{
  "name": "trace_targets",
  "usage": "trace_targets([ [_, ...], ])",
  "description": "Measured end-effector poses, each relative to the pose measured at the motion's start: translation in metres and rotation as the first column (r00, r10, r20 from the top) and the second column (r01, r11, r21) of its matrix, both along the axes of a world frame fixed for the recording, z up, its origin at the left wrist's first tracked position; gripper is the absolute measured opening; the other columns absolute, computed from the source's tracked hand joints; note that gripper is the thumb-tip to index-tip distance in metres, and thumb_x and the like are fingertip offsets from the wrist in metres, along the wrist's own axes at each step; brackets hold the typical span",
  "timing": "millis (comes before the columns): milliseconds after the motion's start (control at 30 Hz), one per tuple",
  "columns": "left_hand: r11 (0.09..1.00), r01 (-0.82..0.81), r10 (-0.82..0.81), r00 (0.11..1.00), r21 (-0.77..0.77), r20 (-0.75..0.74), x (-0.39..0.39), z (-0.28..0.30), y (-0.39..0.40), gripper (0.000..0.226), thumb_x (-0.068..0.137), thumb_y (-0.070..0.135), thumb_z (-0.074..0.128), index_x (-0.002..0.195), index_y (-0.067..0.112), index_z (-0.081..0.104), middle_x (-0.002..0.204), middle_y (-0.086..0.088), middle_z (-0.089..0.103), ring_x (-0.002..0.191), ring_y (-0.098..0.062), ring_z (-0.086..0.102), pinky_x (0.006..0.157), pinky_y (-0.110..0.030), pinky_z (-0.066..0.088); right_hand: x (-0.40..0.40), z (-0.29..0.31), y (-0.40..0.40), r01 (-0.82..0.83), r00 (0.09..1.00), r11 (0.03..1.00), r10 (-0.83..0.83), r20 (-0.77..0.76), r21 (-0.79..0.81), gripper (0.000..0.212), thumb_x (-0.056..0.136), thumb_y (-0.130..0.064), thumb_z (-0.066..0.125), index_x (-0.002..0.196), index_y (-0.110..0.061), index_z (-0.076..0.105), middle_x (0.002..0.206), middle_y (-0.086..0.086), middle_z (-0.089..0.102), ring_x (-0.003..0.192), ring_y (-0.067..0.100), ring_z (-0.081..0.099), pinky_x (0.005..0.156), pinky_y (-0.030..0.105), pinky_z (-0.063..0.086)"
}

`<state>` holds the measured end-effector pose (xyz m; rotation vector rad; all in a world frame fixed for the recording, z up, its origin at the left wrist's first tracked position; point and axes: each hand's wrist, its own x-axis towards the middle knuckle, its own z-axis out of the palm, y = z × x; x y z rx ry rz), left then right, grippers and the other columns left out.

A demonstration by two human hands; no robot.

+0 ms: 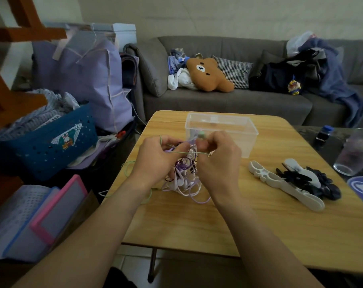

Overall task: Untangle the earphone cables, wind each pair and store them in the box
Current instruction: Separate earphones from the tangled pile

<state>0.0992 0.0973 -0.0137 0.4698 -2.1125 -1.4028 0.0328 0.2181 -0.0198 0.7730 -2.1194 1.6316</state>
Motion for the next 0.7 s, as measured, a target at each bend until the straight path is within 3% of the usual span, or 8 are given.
trace_targets([
  [133, 0.998, -0.029, 0.03, 0.999, -0.058, 0.022, -0.001, 0.007, -0.005, 0.021, 0.084, 0.03, 0.077, 0.101, 0.018, 0.076, 0.087, 0.005, 0.076, 0.055, -0.004, 0.064, 0.048, -0.022, 0.044, -0.003, 0.002, 0.002, -0.033, 0.991, 0.999, 0.033, 0.129, -0.006, 0.02, 0.082, 0.0, 0.067, 0.076, -0.017, 0.061, 0.071, -0.014, 0.061, 0.059, 0.003, 0.051, 0.057, 0.021, 0.042],
  [167, 0.998, -0.02, 0.023, 0.999, -0.064, 0.048, 0.0, 0.013, -0.007, 0.023, 0.084, 0.03, 0.077, 0.104, 0.018, 0.076, 0.087, 0.006, 0.075, 0.052, -0.004, 0.062, 0.047, -0.021, 0.044, -0.005, 0.002, 0.003, -0.038, 0.986, 0.999, 0.039, 0.165, -0.01, 0.022, 0.083, -0.001, 0.068, 0.074, -0.019, 0.059, 0.07, -0.015, 0.062, 0.055, 0.003, 0.05, 0.055, 0.021, 0.042],
  [233, 0.996, 0.038, -0.027, 0.992, -0.086, 0.125, 0.003, 0.031, -0.01, 0.025, 0.084, 0.029, 0.076, 0.107, 0.019, 0.075, 0.075, 0.012, 0.072, 0.037, -0.008, 0.051, 0.043, -0.021, 0.046, -0.01, 0.005, 0.008, -0.047, 0.974, 0.998, 0.055, 0.219, -0.044, 0.03, 0.085, -0.002, 0.07, 0.068, -0.022, 0.055, 0.068, -0.014, 0.063, 0.05, 0.001, 0.049, 0.05, 0.014, 0.04],
  [300, 0.981, 0.132, -0.108, 0.98, -0.141, 0.165, 0.013, 0.051, -0.011, 0.023, 0.083, 0.031, 0.075, 0.105, 0.024, 0.075, 0.051, 0.015, 0.064, 0.034, -0.009, 0.046, 0.05, -0.021, 0.05, -0.015, 0.011, 0.013, -0.045, 0.971, 0.997, 0.059, 0.231, -0.063, 0.032, 0.086, -0.013, 0.075, 0.066, -0.022, 0.052, 0.064, -0.008, 0.061, 0.047, 0.001, 0.046, 0.047, 0.013, 0.038],
  [367, 0.966, 0.209, -0.19, 0.973, -0.152, 0.13, 0.023, 0.067, -0.011, 0.021, 0.08, 0.032, 0.074, 0.1, 0.026, 0.075, 0.045, 0.012, 0.06, 0.034, -0.006, 0.042, 0.047, -0.014, 0.043, -0.02, 0.015, 0.016, -0.032, 0.969, 0.996, 0.051, 0.24, -0.081, 0.032, 0.087, -0.02, 0.076, 0.066, -0.023, 0.052, 0.064, -0.003, 0.063, 0.049, 0.004, 0.048, 0.05, 0.022, 0.045],
  [500, 0.95, 0.31, -0.31, 0.951, -0.022, 0.001, 0.033, 0.075, -0.018, 0.022, 0.078, 0.027, 0.067, 0.083, 0.005, 0.069, 0.052, 0.004, 0.06, 0.032, -0.005, 0.032, 0.037, -0.012, 0.026, -0.033, 0.02, 0.025, 0.098, 0.956, 0.967, -0.025, 0.293, -0.235, 0.02, 0.084, -0.024, 0.071, 0.079, -0.029, 0.052, 0.076, -0.005, 0.06, 0.067, 0.024, 0.063, 0.067, 0.045, 0.056],
  [567, 0.939, 0.342, -0.339, 0.938, -0.047, 0.068, 0.034, 0.075, -0.022, 0.027, 0.074, 0.032, 0.067, 0.072, 0.005, 0.063, 0.048, 0.001, 0.049, 0.036, -0.008, 0.029, 0.038, -0.016, 0.021, -0.041, 0.024, 0.036, 0.17, 0.946, 0.943, -0.076, 0.315, -0.286, 0.02, 0.082, -0.026, 0.07, 0.086, -0.032, 0.051, 0.082, -0.002, 0.061, 0.079, 0.035, 0.067, 0.073, 0.052, 0.057],
  [700, 0.874, 0.483, -0.473, 0.813, 0.06, 0.341, 0.034, 0.068, -0.031, 0.023, 0.079, 0.023, 0.077, 0.075, 0.004, 0.065, 0.048, 0.002, 0.036, 0.039, -0.01, 0.026, 0.04, -0.02, 0.02, -0.059, 0.026, 0.066, 0.158, 0.932, 0.984, -0.12, 0.341, -0.083, 0.018, 0.087, -0.024, 0.074, 0.087, -0.029, 0.057, 0.088, 0.005, 0.068, 0.086, 0.029, 0.07, 0.074, 0.04, 0.058],
])
